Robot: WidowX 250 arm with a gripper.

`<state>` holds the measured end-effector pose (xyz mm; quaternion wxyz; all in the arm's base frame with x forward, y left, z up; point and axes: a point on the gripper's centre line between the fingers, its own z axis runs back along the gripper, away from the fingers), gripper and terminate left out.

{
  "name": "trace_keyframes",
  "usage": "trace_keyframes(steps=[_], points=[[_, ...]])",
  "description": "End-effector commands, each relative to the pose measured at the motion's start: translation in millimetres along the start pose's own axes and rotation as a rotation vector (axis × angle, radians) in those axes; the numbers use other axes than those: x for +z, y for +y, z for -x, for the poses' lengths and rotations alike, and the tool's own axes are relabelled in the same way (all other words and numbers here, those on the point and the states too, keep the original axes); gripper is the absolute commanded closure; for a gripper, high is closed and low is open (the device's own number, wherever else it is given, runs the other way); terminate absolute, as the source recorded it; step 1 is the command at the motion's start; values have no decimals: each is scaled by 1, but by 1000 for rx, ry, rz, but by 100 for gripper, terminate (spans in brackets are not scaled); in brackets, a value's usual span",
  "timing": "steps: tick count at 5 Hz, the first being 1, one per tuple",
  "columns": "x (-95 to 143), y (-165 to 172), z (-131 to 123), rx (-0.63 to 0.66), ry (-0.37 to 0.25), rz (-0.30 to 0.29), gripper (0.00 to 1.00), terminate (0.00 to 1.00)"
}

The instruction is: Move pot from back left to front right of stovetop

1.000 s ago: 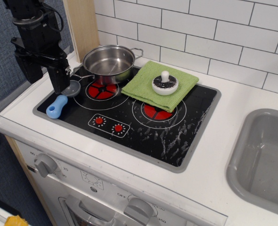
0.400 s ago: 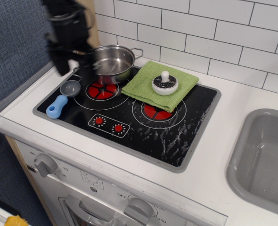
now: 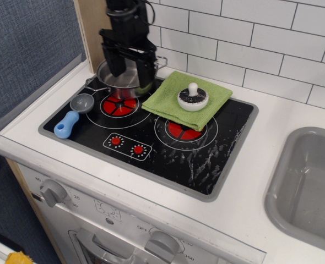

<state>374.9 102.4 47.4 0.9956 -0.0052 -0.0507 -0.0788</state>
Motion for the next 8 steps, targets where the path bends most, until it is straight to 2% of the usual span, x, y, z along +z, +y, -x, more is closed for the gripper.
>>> trace_keyframes(steps=[1,3,4,5,7,8], points=[[-3,-1,-24,-21,-11,-34,0,0],[-14,2,-26,-20,22,-38,0,0],[-13,1,-26,-29,17,-40,0,0],[-12,-1,-25,-46,24,-44,100,0],[-1,-2,-22,-69,-2,-46,100,0],[34,1,-21,-63,-72,-73,100,0]])
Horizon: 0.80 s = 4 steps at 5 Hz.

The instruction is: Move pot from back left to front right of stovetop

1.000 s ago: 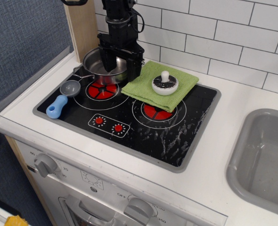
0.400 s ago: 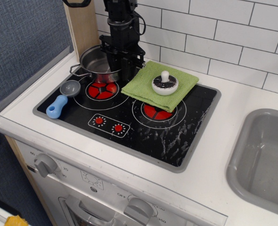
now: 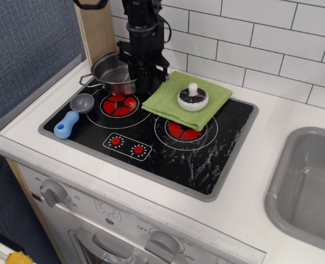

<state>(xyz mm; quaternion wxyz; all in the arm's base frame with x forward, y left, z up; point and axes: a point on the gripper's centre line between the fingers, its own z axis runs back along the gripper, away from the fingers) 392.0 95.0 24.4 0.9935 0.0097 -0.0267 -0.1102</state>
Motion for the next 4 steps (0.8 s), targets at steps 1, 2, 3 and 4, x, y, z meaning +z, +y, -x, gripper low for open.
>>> trace_keyframes(steps=[1,2,3,4], points=[[100,-10,2,-81,-229,-61,100,0],[111,-55,23,-219,-234,-50,100,0],[99,-96,62,-342,-189,-52,100,0],[78,-129,95,-467,-133,-54,100,0]])
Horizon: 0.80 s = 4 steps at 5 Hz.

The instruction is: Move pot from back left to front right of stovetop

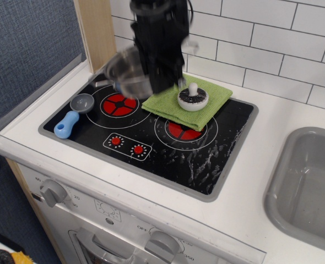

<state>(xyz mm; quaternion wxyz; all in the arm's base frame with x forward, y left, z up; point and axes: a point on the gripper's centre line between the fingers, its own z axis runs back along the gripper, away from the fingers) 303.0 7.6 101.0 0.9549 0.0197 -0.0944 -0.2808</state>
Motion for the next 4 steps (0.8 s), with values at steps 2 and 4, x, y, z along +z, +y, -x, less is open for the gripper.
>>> trace_keyframes(steps=[2,4], points=[[-23,-62,34,-195,46,51,100,0],[-28,-58,32,-167,19,128,0,0]])
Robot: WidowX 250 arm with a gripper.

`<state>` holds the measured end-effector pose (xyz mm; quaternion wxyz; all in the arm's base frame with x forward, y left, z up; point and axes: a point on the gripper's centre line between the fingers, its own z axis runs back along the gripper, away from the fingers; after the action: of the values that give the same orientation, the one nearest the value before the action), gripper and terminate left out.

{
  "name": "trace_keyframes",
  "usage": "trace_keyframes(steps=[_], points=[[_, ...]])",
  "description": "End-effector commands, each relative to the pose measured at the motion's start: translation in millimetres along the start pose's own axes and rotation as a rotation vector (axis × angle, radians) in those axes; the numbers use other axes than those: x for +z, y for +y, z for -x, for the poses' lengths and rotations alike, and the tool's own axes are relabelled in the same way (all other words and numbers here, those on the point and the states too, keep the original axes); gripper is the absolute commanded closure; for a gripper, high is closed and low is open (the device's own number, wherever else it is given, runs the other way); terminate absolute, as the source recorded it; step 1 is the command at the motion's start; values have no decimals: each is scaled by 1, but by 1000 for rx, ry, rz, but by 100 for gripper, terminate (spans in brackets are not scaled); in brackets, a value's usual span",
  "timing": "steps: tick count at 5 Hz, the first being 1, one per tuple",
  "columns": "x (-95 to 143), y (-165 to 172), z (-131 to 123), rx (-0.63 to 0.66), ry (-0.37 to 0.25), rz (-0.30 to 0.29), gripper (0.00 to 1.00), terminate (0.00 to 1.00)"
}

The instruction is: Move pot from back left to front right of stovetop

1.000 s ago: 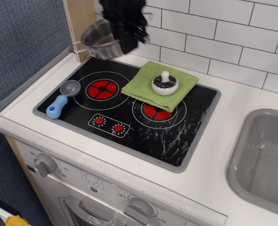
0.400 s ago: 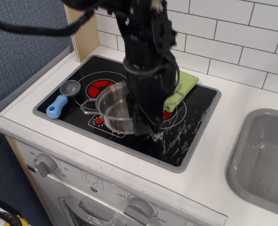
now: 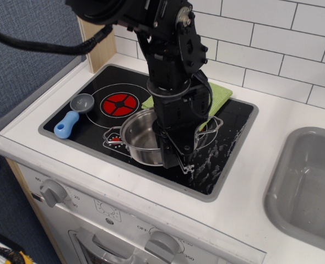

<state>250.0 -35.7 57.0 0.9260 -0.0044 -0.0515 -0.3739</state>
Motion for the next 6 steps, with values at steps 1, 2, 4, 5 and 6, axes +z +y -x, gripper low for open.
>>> trace_keyframes(steps=[1,2,4,5,6], points=[[5,12,8,38,-40,67,0,0],[4,14,11,73,-20,103,0,0],[52,35,28,326,-103,-34,0,0],[48,67,43,529,-83,-82,0,0],[37,85,45,588,-51,-76,0,0]])
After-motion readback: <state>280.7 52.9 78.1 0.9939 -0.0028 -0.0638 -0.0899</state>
